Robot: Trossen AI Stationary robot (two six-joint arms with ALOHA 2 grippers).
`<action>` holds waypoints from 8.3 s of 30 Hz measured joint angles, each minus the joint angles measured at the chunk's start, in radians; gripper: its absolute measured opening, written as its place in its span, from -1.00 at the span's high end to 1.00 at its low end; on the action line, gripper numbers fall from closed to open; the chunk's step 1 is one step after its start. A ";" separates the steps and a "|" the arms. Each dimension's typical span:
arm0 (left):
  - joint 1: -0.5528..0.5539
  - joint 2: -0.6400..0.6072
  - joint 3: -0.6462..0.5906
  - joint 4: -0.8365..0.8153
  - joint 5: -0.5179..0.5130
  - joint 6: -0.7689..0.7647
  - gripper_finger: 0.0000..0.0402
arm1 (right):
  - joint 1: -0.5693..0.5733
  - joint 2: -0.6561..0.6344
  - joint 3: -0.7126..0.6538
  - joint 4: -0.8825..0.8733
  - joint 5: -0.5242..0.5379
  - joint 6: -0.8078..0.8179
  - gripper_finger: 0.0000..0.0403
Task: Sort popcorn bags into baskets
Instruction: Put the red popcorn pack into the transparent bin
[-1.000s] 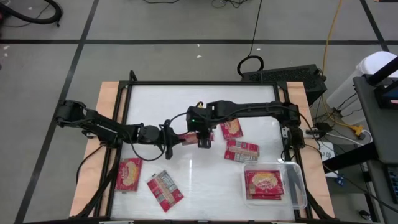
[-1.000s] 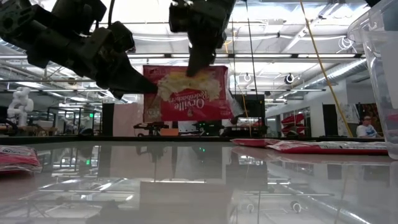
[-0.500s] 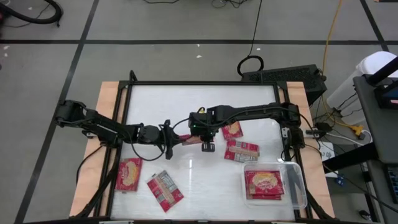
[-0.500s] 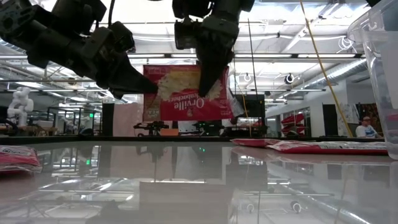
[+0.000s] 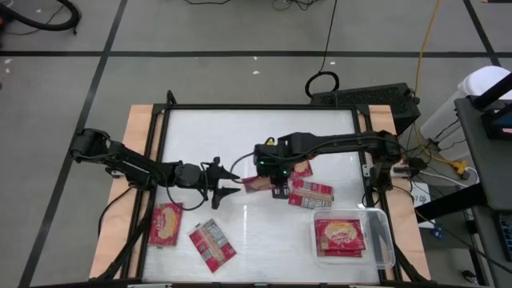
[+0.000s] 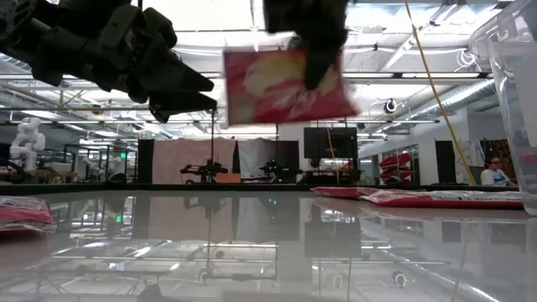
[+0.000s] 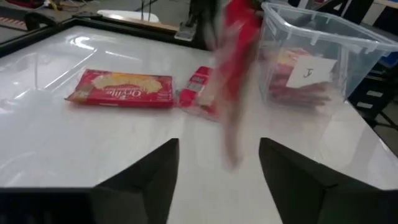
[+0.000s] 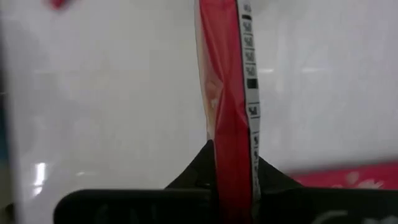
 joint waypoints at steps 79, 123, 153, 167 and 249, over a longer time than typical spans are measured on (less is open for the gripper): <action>-0.103 0.001 0.000 0.040 -0.001 0.005 0.10 | 0.613 -0.725 -0.828 0.173 -0.232 1.032 0.59; -0.060 0.001 -0.001 0.051 -0.052 0.050 0.10 | 0.273 -0.545 -0.381 -0.198 0.274 0.791 0.55; -0.064 0.003 -0.001 -0.039 -0.051 0.042 0.10 | 0.036 0.036 -0.382 0.033 0.167 0.267 0.29; -0.065 0.003 -0.001 -0.092 -0.051 0.032 0.10 | 0.037 0.096 -0.383 0.309 0.138 0.231 0.30; -0.178 0.467 0.428 -0.570 -0.306 0.987 -0.10 | 0.151 -0.175 -0.857 0.855 0.215 0.491 0.30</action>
